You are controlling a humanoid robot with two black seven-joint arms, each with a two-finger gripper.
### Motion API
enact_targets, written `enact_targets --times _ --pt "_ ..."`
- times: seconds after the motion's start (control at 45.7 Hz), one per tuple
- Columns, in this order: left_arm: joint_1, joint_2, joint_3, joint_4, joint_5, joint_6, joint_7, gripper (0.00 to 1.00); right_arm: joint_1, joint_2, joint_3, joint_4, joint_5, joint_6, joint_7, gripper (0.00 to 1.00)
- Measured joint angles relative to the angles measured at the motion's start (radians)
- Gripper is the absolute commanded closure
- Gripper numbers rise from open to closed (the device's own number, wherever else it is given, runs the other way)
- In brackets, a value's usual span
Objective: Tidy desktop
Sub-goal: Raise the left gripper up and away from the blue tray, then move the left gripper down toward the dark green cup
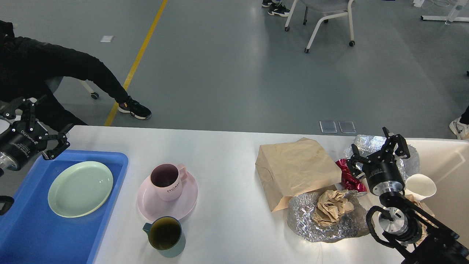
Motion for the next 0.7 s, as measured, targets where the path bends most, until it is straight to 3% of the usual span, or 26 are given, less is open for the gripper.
enact_targets --times 0.153,0.307,0.547,0.701 --pt "-0.310 0.148 0.495 0.026 0.001 -0.013 0.003 0.03 0.000 0.000 0.000 0.000 0.000 0.000 0.000 0.00" --pt "-0.691 0.164 1.052 0.026 0.003 -0.017 0.003 0.04 0.000 0.000 0.000 0.001 0.000 0.000 0.000 0.00" --pt "-1.294 -0.025 1.888 -0.019 0.006 -0.055 -0.003 0.03 0.000 0.000 0.000 0.002 0.000 0.000 0.000 0.00" --pt "-1.582 -0.226 2.211 -0.115 -0.009 -0.119 -0.032 0.03 0.000 0.000 0.000 0.002 0.001 0.000 0.000 0.00"
